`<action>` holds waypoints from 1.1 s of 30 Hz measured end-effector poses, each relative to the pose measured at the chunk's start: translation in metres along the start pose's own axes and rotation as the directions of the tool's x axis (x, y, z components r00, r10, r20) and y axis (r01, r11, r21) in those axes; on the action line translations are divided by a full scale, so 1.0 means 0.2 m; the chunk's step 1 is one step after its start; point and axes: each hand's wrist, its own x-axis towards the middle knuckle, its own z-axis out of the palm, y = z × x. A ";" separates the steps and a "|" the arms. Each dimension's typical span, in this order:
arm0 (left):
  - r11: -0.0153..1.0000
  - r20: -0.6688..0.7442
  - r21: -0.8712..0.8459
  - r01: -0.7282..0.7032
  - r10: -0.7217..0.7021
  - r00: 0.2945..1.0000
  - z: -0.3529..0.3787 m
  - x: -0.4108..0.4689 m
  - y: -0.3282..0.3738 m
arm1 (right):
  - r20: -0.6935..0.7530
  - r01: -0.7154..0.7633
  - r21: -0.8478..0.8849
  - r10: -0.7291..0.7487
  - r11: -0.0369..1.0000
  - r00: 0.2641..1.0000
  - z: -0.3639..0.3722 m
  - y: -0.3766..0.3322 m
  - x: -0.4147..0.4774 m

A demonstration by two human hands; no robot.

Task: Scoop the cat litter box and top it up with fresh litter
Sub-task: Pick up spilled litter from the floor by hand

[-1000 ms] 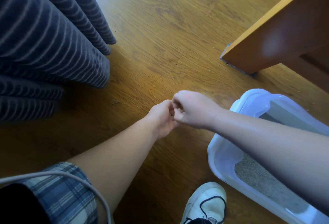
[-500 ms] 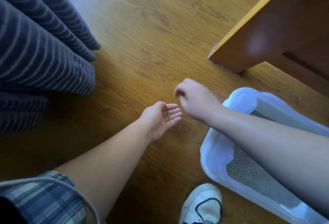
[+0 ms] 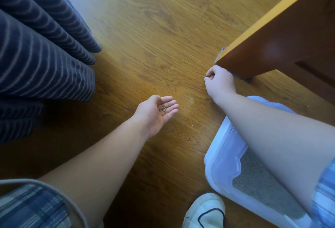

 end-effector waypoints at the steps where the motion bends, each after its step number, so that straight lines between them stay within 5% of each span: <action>1: 1.000 -0.003 0.002 0.005 -0.005 1.000 0.00 0.00 0.00 | -0.003 0.011 -0.007 -0.011 1.000 1.000 0.00 0.00 0.00; 10: 1.000 -0.016 0.006 0.010 -0.010 1.000 -0.02 -0.01 0.00 | 0.009 0.131 -0.114 -0.130 0.985 0.991 0.03 0.00 0.01; 16: 1.000 -0.025 0.017 0.018 -0.018 1.000 -0.05 -0.02 0.00 | 0.317 0.462 -0.125 -0.406 0.878 0.857 0.08 -0.05 -0.07; 27: 0.999 -0.034 0.034 0.012 -0.010 0.999 -0.09 -0.05 -0.01 | 0.285 0.453 -0.124 -0.406 0.883 0.868 0.11 -0.09 -0.07; 33: 0.998 -0.036 0.057 0.030 -0.028 0.999 -0.10 -0.06 -0.04 | 0.272 0.438 -0.348 -0.358 0.829 0.893 0.13 -0.11 -0.11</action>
